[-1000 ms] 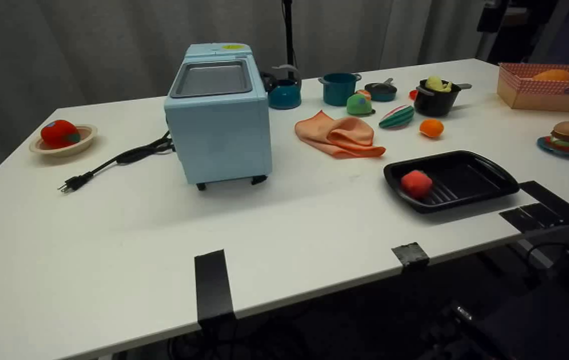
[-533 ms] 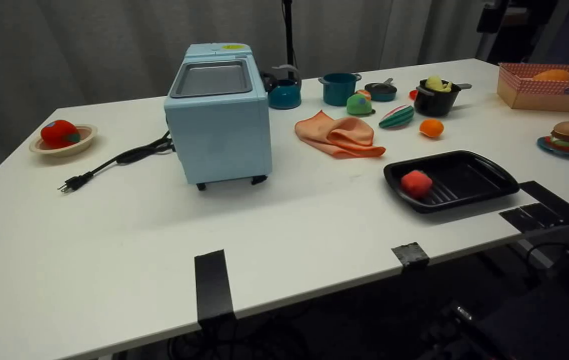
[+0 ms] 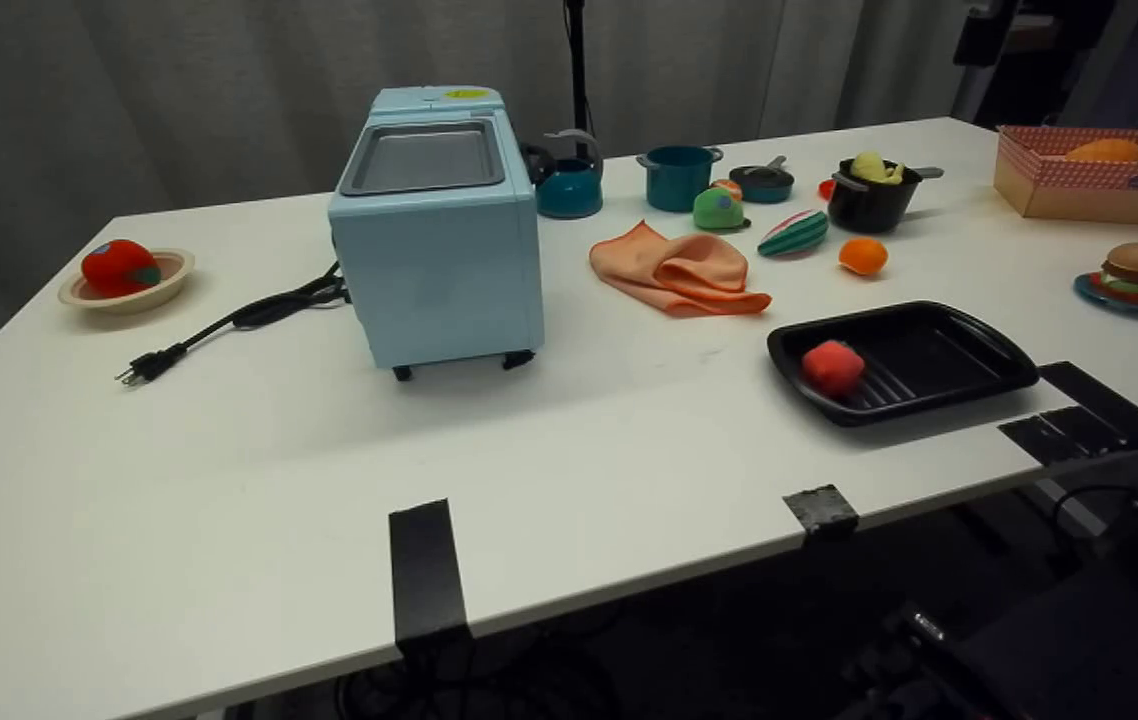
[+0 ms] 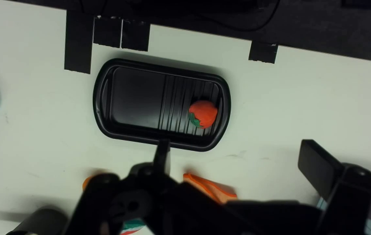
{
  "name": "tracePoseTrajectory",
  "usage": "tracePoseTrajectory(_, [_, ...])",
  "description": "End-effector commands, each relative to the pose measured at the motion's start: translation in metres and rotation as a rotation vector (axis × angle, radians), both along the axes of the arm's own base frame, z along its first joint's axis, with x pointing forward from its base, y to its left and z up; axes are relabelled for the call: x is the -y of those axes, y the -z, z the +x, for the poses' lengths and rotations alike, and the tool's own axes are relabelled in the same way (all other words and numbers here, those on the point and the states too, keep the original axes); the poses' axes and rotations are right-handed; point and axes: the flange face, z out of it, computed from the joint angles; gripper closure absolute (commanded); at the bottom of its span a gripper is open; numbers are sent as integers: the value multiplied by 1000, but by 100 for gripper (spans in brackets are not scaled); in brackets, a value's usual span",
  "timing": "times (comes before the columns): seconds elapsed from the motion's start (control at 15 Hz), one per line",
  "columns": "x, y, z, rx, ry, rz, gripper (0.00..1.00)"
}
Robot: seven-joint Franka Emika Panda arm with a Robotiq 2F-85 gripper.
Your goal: Put the tomato plushy on the black plate in the box
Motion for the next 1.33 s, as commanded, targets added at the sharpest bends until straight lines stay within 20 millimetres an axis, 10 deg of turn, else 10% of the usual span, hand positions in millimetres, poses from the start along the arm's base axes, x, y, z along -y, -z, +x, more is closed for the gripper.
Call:
tracePoseTrajectory(0.0, [0, -1, 0, -1, 0, 0, 0])
tracePoseTrajectory(0.67, [2, 7, 11, -10, -2, -8, 0])
tracePoseTrajectory(1.27, [16, 54, 42, 9, 4, -5, 0])
